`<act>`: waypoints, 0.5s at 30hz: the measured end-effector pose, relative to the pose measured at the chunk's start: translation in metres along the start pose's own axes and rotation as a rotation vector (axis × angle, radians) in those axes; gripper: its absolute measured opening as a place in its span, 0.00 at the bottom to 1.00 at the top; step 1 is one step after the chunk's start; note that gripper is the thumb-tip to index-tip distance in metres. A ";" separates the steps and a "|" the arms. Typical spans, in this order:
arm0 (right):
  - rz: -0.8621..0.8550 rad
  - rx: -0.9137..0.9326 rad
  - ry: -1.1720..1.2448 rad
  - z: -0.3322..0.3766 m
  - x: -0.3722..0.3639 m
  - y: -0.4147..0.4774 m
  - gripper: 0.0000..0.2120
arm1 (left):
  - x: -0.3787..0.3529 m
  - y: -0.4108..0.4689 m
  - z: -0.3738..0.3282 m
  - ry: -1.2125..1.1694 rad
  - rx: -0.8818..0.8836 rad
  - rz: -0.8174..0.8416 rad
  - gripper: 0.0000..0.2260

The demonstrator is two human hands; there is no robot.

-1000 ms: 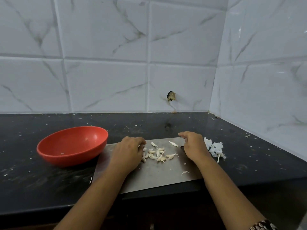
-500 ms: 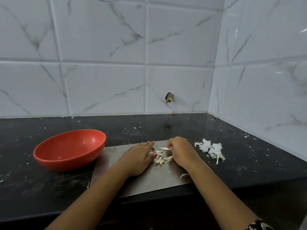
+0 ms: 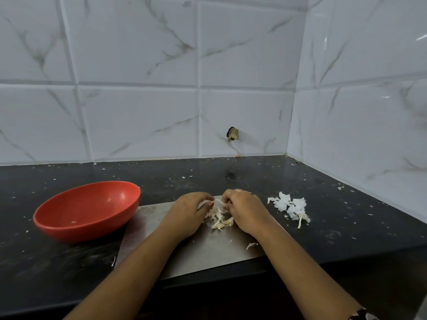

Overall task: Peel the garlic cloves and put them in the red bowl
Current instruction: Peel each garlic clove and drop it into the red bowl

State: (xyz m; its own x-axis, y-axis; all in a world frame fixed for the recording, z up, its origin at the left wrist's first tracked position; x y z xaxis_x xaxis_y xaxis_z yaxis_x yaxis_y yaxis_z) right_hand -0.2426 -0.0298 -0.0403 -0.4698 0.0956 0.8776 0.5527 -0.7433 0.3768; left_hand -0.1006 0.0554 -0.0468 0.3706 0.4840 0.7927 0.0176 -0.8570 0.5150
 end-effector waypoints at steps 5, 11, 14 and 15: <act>-0.009 0.059 0.271 0.005 0.001 -0.005 0.06 | 0.005 -0.005 -0.004 0.014 -0.132 -0.218 0.08; 0.012 0.132 0.368 0.007 0.004 -0.010 0.08 | 0.012 -0.006 -0.006 -0.250 -0.092 -0.348 0.05; 0.037 0.163 0.456 0.008 0.004 -0.012 0.11 | 0.015 -0.006 -0.006 -0.306 -0.067 -0.333 0.03; 0.045 0.156 0.517 0.009 0.005 -0.012 0.12 | 0.015 -0.007 -0.006 -0.301 -0.079 -0.315 0.02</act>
State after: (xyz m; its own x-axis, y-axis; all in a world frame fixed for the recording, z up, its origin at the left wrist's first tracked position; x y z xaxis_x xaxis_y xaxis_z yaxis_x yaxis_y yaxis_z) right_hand -0.2459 -0.0143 -0.0381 -0.6987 -0.3019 0.6485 0.6575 -0.6282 0.4159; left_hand -0.1002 0.0698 -0.0363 0.6130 0.6361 0.4687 0.1061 -0.6540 0.7490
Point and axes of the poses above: each hand's wrist, its own y-axis towards the middle knuckle, its own x-axis out of the back of the hand, z = x × y, the point moved 1 cm from there along y, towards the middle knuckle, and after that the axes turned 11 degrees about -x, right-handed, at the moved point
